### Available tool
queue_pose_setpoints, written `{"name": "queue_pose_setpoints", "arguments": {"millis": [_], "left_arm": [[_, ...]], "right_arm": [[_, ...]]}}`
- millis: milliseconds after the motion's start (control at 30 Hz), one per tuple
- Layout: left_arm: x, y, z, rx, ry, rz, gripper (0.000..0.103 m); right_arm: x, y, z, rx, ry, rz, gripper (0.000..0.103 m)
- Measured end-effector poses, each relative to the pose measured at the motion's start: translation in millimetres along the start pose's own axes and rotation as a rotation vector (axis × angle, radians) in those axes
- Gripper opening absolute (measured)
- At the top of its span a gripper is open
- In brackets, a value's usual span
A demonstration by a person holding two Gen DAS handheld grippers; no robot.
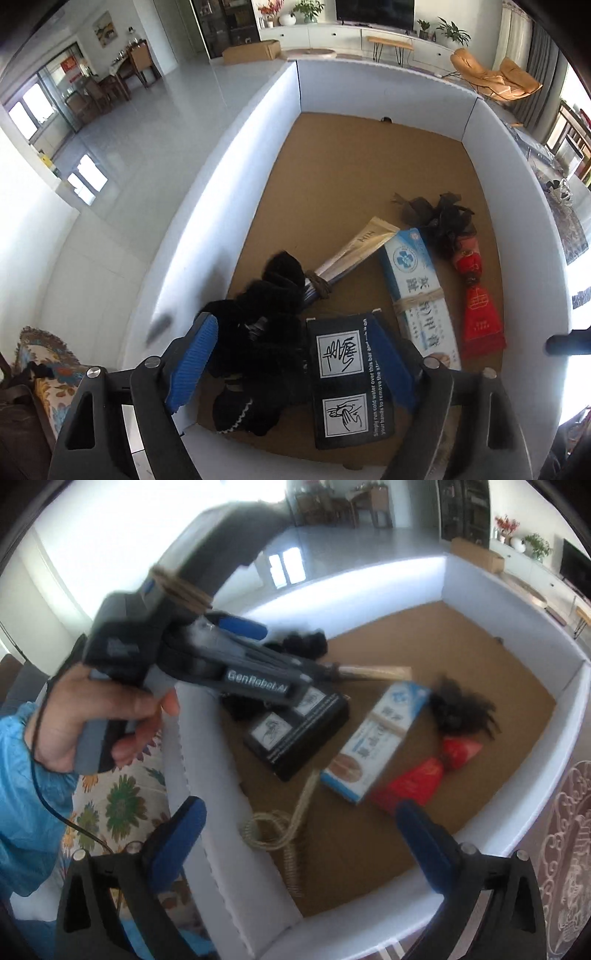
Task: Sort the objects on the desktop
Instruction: 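Open both grippers to drop the bag and gold clip into the box, then move both open tools back over the remaining items on the table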
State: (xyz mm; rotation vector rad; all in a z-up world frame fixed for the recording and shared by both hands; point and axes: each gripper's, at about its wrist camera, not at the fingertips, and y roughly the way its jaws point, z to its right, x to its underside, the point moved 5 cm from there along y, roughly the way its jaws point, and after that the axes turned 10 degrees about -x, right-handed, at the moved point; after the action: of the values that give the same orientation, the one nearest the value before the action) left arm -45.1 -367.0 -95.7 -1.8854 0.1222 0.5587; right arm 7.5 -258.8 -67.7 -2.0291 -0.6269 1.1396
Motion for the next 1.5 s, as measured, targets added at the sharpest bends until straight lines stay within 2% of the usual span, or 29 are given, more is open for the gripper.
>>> {"name": "queue_pose_setpoints", "arguments": {"millis": [133,200,267,333,467,533,633,700,767,833,933,1000,1133,1500], "left_arm": [[-9,-27,12,0.021,0.006,0.075,0.082],[-12,-52,31,0.037,0.034,0.132,0.082],[-7,-81,50,0.070,0.071,0.182,0.082],[-4,-112,82,0.120,0.125,0.237,0.085],[12,-166,155,0.233,0.234,0.325,0.100],[27,-186,198,0.303,0.312,0.345,0.103],[50,-182,272,0.395,0.431,0.301,0.103],[59,-163,307,0.379,0.473,0.264,0.103],[62,-132,341,0.316,0.499,0.238,0.103],[59,-102,367,0.266,0.494,0.223,0.103],[56,-73,388,0.241,0.449,0.205,0.103],[50,-68,393,0.289,0.381,0.207,0.103],[42,-54,404,0.320,0.319,0.192,0.103],[36,-51,406,0.321,0.296,0.218,0.103]], "right_arm": [[12,-53,24,0.053,0.049,0.141,0.103],[40,-81,51,0.128,0.102,0.204,0.103],[77,-99,84,0.222,0.159,0.231,0.103],[126,-113,125,0.350,0.214,0.219,0.103],[241,-142,203,0.573,0.393,0.132,0.103],[278,-160,224,0.616,0.457,0.138,0.103],[308,-181,243,0.655,0.524,0.168,0.103],[315,-186,252,0.668,0.545,0.183,0.103],[316,-190,257,0.668,0.557,0.202,0.103],[316,-187,262,0.664,0.571,0.220,0.103],[313,-186,265,0.666,0.582,0.243,0.103],[315,-187,264,0.667,0.581,0.246,0.103],[318,-188,266,0.666,0.581,0.248,0.103],[318,-189,265,0.667,0.582,0.247,0.103]]}}
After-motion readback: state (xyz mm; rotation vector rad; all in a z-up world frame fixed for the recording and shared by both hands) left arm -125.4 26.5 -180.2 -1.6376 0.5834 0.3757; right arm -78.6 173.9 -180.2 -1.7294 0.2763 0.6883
